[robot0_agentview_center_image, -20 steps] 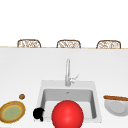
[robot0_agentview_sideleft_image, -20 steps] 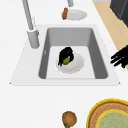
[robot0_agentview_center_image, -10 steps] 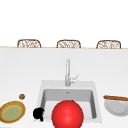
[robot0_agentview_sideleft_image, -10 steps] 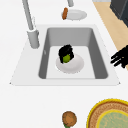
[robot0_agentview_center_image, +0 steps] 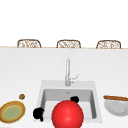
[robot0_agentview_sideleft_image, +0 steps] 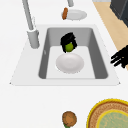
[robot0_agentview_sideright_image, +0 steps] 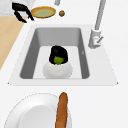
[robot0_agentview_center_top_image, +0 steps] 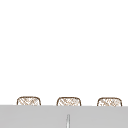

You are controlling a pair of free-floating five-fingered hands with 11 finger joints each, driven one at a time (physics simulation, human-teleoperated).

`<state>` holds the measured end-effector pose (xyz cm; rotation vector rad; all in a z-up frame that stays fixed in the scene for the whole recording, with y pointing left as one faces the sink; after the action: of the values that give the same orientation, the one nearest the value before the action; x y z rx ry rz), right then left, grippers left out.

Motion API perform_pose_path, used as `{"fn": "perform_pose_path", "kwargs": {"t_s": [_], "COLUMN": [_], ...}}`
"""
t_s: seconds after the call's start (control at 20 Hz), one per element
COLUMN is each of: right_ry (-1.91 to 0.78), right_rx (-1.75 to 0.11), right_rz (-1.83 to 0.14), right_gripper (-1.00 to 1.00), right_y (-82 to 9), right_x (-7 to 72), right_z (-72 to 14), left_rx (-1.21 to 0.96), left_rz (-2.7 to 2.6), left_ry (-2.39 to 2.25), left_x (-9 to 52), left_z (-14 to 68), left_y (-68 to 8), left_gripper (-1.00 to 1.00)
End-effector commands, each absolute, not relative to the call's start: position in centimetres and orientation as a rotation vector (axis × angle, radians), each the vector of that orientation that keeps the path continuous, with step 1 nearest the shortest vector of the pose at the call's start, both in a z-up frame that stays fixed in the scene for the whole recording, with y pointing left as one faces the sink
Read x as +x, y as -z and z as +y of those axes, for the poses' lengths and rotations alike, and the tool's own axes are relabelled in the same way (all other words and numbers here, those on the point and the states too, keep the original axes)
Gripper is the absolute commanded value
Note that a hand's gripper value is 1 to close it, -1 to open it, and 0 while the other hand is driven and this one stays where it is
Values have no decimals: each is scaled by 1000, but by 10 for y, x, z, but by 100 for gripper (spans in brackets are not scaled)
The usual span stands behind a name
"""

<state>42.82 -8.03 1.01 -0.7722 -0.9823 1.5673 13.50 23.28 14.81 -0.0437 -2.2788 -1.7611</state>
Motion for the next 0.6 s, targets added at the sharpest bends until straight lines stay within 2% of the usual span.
{"fn": "perform_pose_path", "kwargs": {"t_s": [0.0,0.55], "right_ry": [-1547,-1516], "right_rx": [-781,-782], "right_rz": [-1019,-1085], "right_gripper": [100,100], "right_y": [-41,-111], "right_x": [422,360], "right_z": [-100,-132], "left_rx": [-44,-44], "left_rz": [-2279,-2279], "left_ry": [1761,1761], "left_x": [135,135], "left_z": [233,233], "left_y": [-148,-148], "left_gripper": [0,0]}}
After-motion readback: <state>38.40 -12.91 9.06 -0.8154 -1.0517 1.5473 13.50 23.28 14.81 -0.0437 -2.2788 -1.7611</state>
